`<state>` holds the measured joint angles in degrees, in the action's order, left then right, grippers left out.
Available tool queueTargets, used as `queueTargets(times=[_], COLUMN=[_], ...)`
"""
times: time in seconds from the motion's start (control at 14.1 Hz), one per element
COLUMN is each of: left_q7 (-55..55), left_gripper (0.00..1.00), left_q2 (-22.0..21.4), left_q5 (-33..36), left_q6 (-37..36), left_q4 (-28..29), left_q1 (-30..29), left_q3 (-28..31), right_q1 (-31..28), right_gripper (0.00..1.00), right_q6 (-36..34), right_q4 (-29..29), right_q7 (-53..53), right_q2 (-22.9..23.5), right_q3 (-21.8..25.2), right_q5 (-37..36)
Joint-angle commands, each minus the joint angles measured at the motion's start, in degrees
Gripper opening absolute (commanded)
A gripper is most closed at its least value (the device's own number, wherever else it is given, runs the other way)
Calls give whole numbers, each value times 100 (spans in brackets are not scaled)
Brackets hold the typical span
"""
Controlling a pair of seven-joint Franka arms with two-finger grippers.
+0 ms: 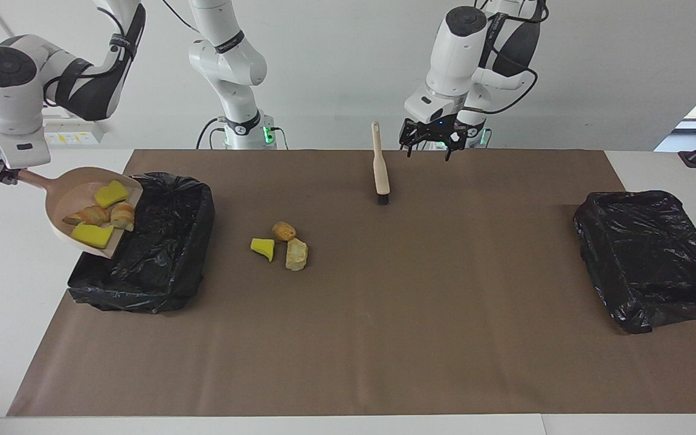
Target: Sweep and dump trash in bin
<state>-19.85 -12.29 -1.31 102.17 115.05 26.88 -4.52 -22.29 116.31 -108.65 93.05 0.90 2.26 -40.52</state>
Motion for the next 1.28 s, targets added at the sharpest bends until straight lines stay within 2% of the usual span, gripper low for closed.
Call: queueTargets(times=[0.0,0.21,0.43,0.57,0.92,1.21], left_q7=[480,963,1431,1440,1606,1633], left_gripper=[100,100,100,100,100,100], left_q2=[438,447,815,1114,1238,1212], left_q5=[131,78,43,25,34,-10], left_q6=[-688,-1293,-2041,-2393,-2623,-2597], left_q4=[-1078,-1956,-2888,-3390,-3542,-3533], left_q1=[-532,-1253,-1685,-1721,-1940,-1967], left_q3=[-84,-57,-40,-31,-40,-31], right_q1=[171,190,199,260,559,577], right_gripper=[0,0,0,0,0,0], right_q6=[94,85,76,24,-468,-828], right_q4=[-51,-51,-51,-42,151,152], right_q7=[143,125,125,116,265,327], right_q2=[-64,-64,-73,-107,-485,-731], right_q3=[-77,-77,-86,-95,-95,-103], right_q5=[-429,-526,-912,-992,-1142,-1204])
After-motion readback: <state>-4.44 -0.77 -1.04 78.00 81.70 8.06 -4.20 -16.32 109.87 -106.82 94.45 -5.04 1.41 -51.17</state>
